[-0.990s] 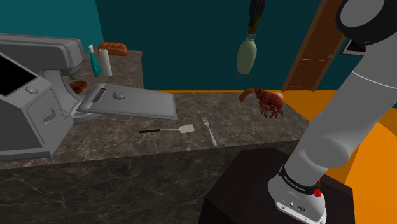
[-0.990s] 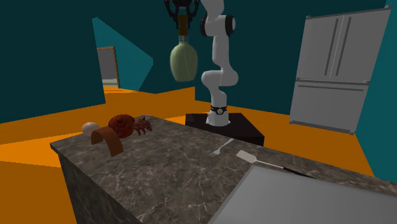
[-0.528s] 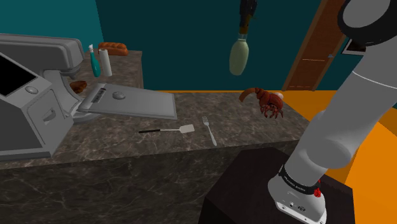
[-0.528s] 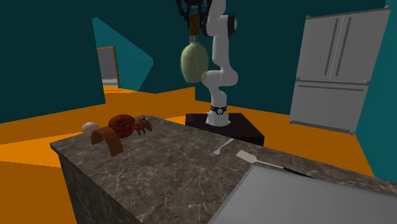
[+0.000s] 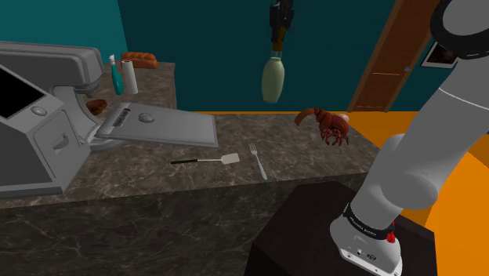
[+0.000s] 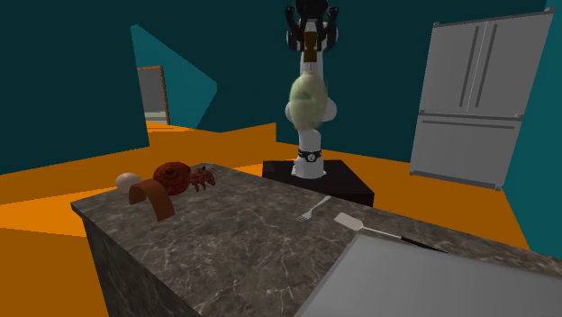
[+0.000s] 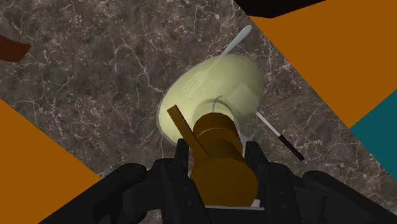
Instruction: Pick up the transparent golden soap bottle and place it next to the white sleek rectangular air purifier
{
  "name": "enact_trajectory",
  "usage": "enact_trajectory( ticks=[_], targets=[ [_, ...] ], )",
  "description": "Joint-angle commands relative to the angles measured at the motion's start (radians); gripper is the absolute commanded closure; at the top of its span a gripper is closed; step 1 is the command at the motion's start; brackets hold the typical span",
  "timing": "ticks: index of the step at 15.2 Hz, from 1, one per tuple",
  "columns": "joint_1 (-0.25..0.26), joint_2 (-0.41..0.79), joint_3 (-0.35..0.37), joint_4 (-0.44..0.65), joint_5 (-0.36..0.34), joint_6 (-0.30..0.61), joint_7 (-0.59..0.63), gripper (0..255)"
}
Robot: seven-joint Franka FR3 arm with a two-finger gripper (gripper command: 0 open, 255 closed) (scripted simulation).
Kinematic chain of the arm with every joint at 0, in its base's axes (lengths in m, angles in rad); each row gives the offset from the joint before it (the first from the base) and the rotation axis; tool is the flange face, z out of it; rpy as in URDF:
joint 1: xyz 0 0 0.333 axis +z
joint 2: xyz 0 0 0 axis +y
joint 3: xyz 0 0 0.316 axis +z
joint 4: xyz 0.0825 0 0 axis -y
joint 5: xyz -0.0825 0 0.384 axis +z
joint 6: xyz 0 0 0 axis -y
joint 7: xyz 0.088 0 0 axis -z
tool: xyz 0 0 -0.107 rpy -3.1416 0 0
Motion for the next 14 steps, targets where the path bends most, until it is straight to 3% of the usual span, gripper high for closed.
enact_trajectory(
  ticks=[1, 14],
  targets=[
    [0.02, 0.012, 0.024, -0.004, 0.006, 0.017, 0.046, 255],
    [0.144, 0.166, 0.159, 0.039, 0.035, 0.129, 0.308, 255]
  ],
)
